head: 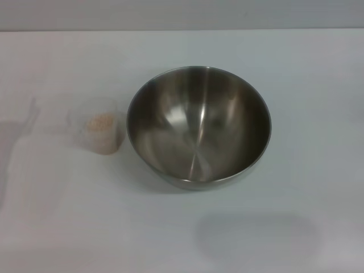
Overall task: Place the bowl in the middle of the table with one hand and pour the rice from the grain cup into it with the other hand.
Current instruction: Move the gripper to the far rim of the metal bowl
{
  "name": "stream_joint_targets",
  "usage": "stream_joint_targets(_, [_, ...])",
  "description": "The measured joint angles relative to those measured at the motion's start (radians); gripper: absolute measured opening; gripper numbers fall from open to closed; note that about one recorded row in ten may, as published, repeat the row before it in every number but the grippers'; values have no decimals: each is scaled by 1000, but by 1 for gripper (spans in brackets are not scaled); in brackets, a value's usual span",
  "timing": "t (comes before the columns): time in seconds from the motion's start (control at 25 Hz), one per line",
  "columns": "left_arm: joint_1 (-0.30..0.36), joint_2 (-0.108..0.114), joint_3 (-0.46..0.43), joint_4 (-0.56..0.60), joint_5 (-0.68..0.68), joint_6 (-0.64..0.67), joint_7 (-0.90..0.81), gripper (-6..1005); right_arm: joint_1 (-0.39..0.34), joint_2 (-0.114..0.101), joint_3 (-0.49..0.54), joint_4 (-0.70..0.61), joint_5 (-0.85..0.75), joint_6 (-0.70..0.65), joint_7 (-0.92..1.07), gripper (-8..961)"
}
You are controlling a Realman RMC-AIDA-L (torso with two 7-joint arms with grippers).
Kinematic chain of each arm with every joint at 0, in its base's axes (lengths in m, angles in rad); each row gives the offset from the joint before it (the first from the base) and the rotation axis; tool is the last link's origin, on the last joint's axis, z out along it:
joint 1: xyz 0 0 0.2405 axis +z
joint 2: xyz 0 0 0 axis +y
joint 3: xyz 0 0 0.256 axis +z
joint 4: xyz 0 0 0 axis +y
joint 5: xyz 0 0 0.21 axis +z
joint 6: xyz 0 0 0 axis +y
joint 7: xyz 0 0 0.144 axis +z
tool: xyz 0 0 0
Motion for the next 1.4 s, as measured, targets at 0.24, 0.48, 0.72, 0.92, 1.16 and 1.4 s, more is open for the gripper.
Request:
stream_joint_targets(0.24, [-18,0,10,-1,0,-38,-2,799,-79,0,53,-119,-1,220,203,790])
stream_joint_targets(0.48, [-38,0,26,-3,0,-52,4,797,-84,3,96,-142,-10,119,-4,791])
stream_joint_targets(0.72, [-42,-1,26,0,0,-60,14,796,4,5,48,1,-13,-242,-765,792])
stream_joint_targets(0.92, [-38,4,39,-4,0,-62,154,795,58,6,25,75,-13,-342,-1115,791])
stream_joint_targets(1.16, [-29,4,23,-6,-4,-81,301,794,145,6,112,152,87,-271,-1492,791])
stream_joint_targets(1.4, [-29,4,16,-9,-6,-116,308,792,242,1,340,195,251,-196,-1669,791])
